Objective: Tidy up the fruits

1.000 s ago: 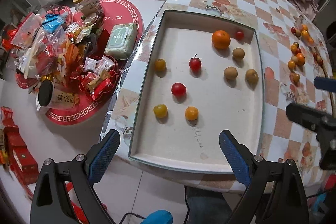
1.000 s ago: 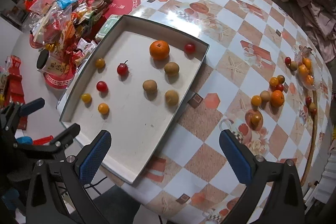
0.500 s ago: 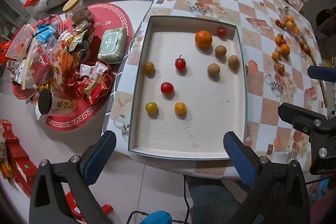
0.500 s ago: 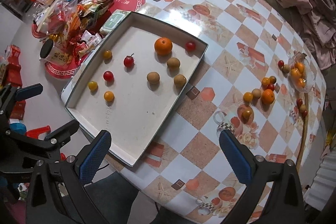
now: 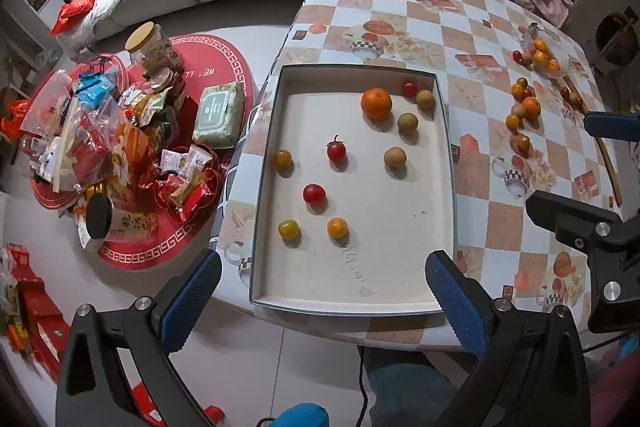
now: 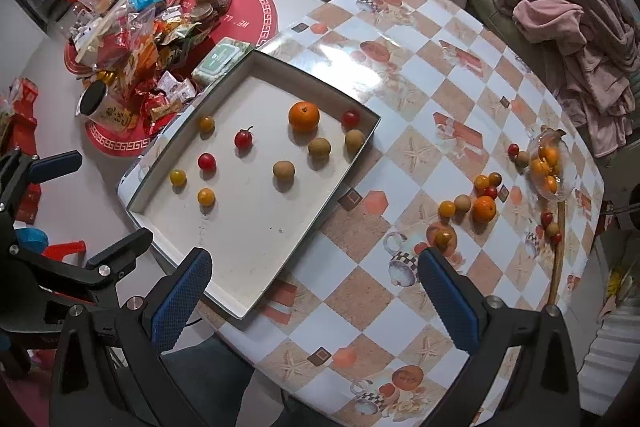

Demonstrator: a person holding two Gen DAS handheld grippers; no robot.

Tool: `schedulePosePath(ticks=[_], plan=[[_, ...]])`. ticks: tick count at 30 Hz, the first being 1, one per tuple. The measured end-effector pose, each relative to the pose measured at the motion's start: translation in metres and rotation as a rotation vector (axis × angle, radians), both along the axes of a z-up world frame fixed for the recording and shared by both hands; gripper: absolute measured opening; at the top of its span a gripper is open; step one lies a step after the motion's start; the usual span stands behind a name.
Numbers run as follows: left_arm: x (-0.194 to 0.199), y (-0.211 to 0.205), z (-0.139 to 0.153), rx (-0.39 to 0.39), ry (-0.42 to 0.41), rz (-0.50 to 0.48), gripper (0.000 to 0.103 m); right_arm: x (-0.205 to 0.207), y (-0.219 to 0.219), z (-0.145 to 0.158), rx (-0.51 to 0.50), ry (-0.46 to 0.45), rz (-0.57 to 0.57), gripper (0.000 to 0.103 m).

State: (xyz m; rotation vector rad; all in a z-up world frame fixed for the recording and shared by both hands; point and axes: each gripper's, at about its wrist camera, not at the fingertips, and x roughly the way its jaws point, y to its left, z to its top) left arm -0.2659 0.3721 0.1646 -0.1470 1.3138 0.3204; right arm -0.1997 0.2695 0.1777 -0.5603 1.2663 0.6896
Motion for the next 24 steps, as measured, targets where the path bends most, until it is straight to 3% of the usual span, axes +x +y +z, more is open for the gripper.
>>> schedulePosePath(ticks=[24], plan=[[-0.0009,-0.0073,0.0067,0.023,-0.009,-0.011,0.103,-0.0014,-0.0027,0.0051,0.018,-0.006,-0.009,0.103]])
